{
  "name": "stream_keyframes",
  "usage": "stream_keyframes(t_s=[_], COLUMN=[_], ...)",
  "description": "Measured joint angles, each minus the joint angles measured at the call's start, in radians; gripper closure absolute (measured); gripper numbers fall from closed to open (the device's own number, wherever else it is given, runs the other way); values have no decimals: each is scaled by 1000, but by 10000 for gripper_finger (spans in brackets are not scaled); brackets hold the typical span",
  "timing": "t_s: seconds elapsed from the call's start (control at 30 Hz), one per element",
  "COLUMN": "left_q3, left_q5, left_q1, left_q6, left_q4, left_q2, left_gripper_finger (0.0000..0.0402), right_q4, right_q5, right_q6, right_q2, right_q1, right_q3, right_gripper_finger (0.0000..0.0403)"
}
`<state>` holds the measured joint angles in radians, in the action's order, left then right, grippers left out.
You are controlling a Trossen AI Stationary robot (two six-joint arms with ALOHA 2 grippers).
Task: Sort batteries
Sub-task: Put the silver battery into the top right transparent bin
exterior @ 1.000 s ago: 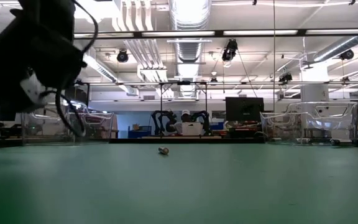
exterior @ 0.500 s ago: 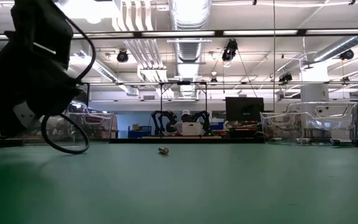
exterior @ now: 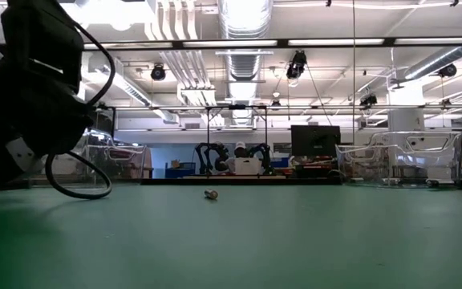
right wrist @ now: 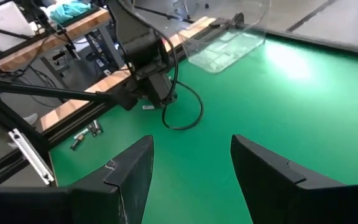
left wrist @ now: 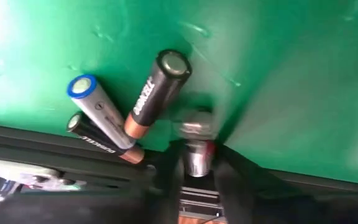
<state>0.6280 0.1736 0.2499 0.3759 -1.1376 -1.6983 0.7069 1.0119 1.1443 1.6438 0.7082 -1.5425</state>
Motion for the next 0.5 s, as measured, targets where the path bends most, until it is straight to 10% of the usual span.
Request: stream_keyframes(t_s=[0.5], left_q3=[162], left_q5=[216], left_q1=[69], left_q6=[114], left_q4=[-144], left_q2=[284], left_gripper_finger=[375], right_q4=[283], right_q5=[-16], right_q6=[-95], right_q2=[-191], right_q1=[0], right_q3=[7], right_gripper_finger=[197])
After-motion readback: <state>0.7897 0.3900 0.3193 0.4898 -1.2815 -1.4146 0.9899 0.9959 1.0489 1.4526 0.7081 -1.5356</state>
